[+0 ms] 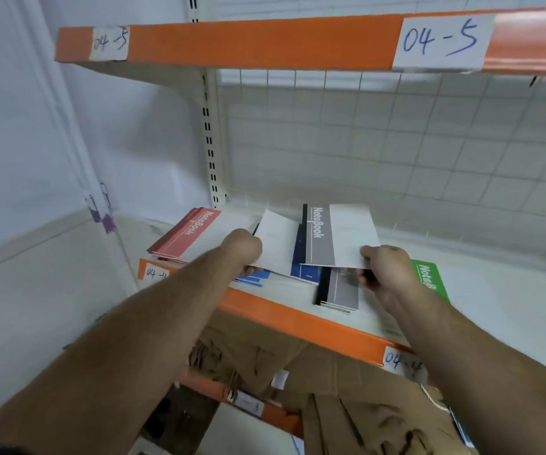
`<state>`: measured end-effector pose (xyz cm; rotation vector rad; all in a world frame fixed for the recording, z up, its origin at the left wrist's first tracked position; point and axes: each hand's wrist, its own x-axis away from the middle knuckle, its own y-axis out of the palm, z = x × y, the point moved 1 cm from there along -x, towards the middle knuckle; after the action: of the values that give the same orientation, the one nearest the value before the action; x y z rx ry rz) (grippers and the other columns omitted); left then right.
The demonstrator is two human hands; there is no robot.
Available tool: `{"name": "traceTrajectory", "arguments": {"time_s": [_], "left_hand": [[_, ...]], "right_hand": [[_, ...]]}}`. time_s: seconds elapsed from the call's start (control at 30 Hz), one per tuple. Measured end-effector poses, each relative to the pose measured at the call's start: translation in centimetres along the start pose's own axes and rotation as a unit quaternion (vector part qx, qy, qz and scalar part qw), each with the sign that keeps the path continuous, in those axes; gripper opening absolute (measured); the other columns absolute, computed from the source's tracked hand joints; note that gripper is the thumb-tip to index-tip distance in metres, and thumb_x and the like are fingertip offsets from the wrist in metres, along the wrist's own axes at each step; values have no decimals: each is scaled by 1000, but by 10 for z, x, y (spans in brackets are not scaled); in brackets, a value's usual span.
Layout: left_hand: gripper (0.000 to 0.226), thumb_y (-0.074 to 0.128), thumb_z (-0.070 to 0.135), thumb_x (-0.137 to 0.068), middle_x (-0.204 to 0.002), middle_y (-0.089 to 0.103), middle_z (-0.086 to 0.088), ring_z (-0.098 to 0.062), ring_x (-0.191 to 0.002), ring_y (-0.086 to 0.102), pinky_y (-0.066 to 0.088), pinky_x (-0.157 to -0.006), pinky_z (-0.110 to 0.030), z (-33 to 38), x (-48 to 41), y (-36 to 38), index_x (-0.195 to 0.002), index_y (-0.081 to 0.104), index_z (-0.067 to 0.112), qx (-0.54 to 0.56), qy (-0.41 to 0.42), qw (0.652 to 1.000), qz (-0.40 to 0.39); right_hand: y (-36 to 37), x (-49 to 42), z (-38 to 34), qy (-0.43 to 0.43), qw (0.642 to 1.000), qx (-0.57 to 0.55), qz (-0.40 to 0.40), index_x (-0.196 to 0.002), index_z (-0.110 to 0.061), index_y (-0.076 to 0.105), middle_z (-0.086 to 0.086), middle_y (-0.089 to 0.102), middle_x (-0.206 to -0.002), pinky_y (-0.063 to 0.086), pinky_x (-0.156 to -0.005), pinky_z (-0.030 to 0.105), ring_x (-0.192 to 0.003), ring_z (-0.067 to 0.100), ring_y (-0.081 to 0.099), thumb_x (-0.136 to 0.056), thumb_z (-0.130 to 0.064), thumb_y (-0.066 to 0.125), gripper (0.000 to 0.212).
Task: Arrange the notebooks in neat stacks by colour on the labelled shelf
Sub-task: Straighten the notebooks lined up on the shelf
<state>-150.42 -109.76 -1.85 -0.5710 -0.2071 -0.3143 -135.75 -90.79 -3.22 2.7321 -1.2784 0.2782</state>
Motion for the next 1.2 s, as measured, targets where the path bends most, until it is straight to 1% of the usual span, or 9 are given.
{"name": "traceTrajectory", "arguments": {"time_s": [0.07, 0.17, 0.3, 0.5, 0.6, 0.77, 0.87, 1.03, 1.2], "left_hand": [[17, 39, 3, -95, -76, 59, -18, -31, -67, 64, 45, -63, -32, -1, -10, -3, -87, 54, 0, -25, 8, 1000, -17], [14, 41, 5, -92, -77, 57, -14, -27, -58, 58, 42, -52, -25, 1, -19, -8, -83, 52, 3, -99, 54, 993, -21], [12, 50, 11, -88, -76, 57, -5, -17, -64, 54, 37, -48, -26, -2, -28, -11, -77, 53, 9, -227, 140, 964, 3], [7, 52, 7, -86, -76, 57, -4, -19, -67, 55, 39, -49, -26, -8, -33, -5, -80, 55, 7, -325, 179, 929, 15], [14, 53, 5, -86, -81, 60, -5, -21, -73, 60, 41, -52, -26, -9, -35, -4, -97, 62, 3, -337, 176, 925, 13], [44, 56, 6, -85, -111, 61, -11, -23, -88, 57, 42, -60, -30, -5, -35, -5, -127, 45, 4, -368, 177, 912, 29], [45, 57, 8, -86, -110, 62, -9, -22, -84, 53, 42, -64, -29, 1, -30, -1, -130, 47, 5, -397, 207, 893, 44], [26, 54, 14, -86, -116, 56, -8, -23, -92, 52, 43, -68, -31, 9, -20, 21, -111, 52, 9, -321, 264, 909, 17], [24, 55, 15, -89, -112, 54, -6, -24, -102, 52, 52, -82, -39, 15, -5, 42, -112, 54, 9, -285, 305, 908, 33]], "right_hand": [[3, 6, 4, 5, 1000, -7, 20, -91, -2, 56, 14, 53, -61, 35, -41, 26, -43, 21, 45, -94, -4, 53, 5], [6, 11, 4, 2, 999, -17, 51, -90, -3, 56, 13, 53, -65, 36, -43, 27, -45, 20, 46, -93, -2, 53, 5], [10, 19, 5, 7, 996, -23, 81, -87, -6, 58, 12, 57, -68, 40, -46, 28, -50, 20, 49, -93, -5, 56, 6], [6, 26, 7, 12, 995, -10, 97, -89, -7, 56, 16, 56, -77, 43, -48, 30, -55, 21, 50, -95, -5, 54, 7], [6, 25, 6, 14, 994, -11, 105, -99, -5, 57, 15, 55, -78, 44, -47, 29, -58, 20, 51, -96, -4, 54, 4], [4, 23, 13, 20, 994, 9, 111, -87, -7, 55, 18, 53, -82, 42, -57, 37, -67, 28, 50, -93, -5, 54, 6], [-4, 25, 12, 14, 993, 22, 111, -94, -5, 57, 18, 54, -82, 43, -55, 34, -65, 27, 52, -92, -4, 55, 3], [-28, 33, 7, 10, 993, 25, 113, -90, -5, 58, 13, 55, -70, 42, -48, 29, -54, 21, 50, -96, -6, 51, 9], [-49, 40, 10, 31, 988, 91, 121, -85, -2, 57, 13, 54, -61, 35, -47, 29, -48, 24, 48, -94, -5, 48, 13]]}}
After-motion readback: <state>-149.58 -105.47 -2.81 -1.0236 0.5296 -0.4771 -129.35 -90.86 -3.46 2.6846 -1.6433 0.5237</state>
